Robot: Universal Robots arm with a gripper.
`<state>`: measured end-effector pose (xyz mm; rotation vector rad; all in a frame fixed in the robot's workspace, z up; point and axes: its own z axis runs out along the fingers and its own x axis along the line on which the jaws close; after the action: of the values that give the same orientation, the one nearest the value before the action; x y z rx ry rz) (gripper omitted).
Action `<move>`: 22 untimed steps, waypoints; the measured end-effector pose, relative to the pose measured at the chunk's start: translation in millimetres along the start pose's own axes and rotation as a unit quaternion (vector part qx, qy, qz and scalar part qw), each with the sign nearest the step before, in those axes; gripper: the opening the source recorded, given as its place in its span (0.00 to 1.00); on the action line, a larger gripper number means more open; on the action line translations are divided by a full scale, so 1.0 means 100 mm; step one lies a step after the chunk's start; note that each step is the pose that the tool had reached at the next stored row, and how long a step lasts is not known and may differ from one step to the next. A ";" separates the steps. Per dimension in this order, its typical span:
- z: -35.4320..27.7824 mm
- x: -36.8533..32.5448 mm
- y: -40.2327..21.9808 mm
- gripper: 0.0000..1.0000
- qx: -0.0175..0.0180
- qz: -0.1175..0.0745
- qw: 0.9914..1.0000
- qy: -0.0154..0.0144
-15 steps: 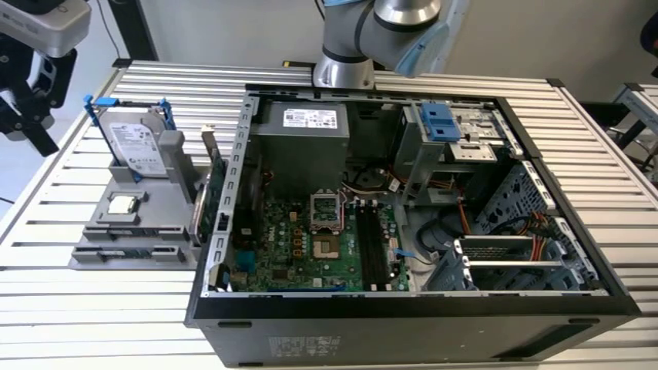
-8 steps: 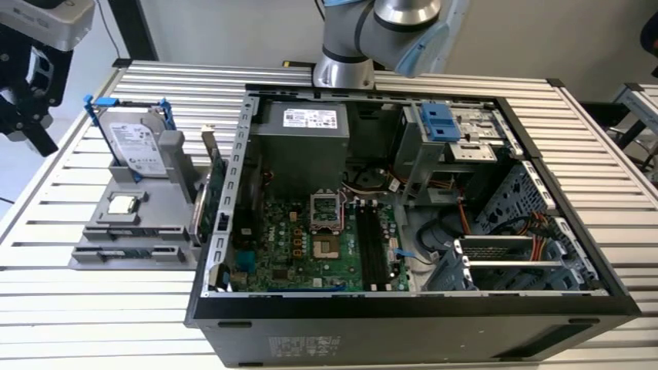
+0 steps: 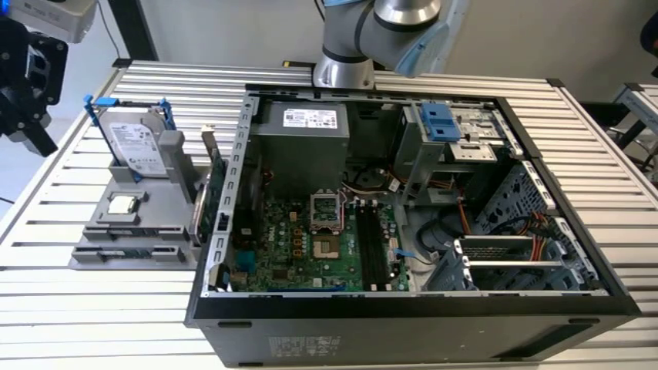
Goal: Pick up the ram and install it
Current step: 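Pick up the ram and move it above insertion slot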
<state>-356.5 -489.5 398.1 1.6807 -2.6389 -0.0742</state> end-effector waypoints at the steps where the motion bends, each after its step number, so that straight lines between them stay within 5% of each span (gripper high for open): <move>1: 0.000 0.000 0.000 0.00 0.001 -0.007 1.000 0.000; 5: 0.000 0.000 -0.001 0.00 0.006 -0.038 0.999 -0.002; 10: 0.000 0.000 0.000 0.00 0.012 -0.075 0.997 -0.006; 13: 0.001 0.000 0.000 0.00 0.012 -0.095 0.995 -0.010; 19: 0.000 0.000 0.000 0.00 0.005 -0.128 0.991 -0.028; 22: 0.000 0.000 0.000 0.00 0.004 -0.150 0.988 -0.028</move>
<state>-356.5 -489.5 398.1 2.0934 -2.4011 -0.1146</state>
